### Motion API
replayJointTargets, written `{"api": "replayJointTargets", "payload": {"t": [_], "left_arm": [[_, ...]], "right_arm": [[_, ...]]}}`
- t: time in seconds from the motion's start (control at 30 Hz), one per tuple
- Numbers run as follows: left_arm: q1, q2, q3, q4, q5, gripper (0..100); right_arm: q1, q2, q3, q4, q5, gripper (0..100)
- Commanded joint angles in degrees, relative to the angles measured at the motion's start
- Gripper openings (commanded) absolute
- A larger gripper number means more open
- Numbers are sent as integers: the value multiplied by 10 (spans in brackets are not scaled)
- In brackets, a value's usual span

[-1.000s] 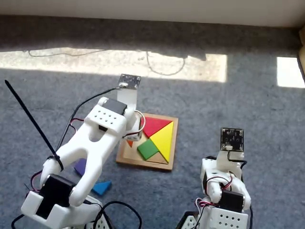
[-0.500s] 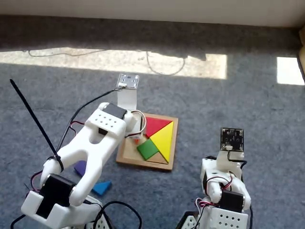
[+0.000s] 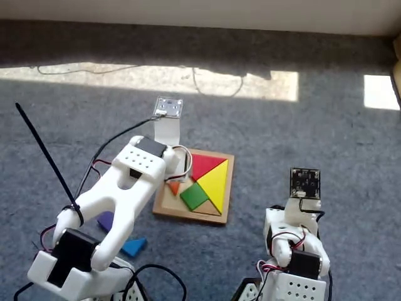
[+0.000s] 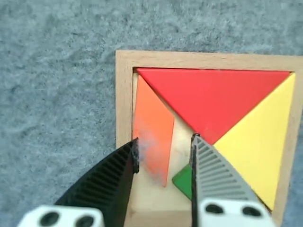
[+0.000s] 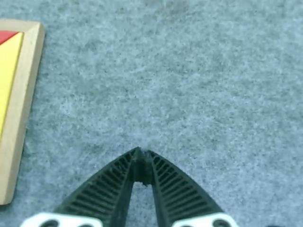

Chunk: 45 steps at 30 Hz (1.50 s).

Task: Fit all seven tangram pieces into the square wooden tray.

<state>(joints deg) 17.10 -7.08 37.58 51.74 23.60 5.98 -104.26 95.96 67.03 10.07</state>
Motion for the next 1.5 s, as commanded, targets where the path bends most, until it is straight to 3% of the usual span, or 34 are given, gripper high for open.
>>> {"api": "replayJointTargets", "payload": {"t": [0.0,0.23,0.47,0.73,0.9,1.07,1.3,1.47], "left_arm": [[-32,-2,-7,-27,2,185],[-81,-21,-11,-12,-26,184],[-82,-195,28,89,-108,127],[-135,-353,152,139,-321,232],[-184,-342,166,201,-505,238],[-191,-305,167,250,-644,238],[-189,-270,209,250,-763,238],[-189,-276,274,207,-792,239]], "right_arm": [[5,-8,54,-11,4,9],[5,-8,54,-11,4,9],[5,-8,54,-11,4,9],[5,-8,54,-11,4,9],[5,-8,54,-11,4,9],[5,-8,54,-11,4,9],[5,-8,54,-11,4,9],[5,-8,54,-11,4,9]]}}
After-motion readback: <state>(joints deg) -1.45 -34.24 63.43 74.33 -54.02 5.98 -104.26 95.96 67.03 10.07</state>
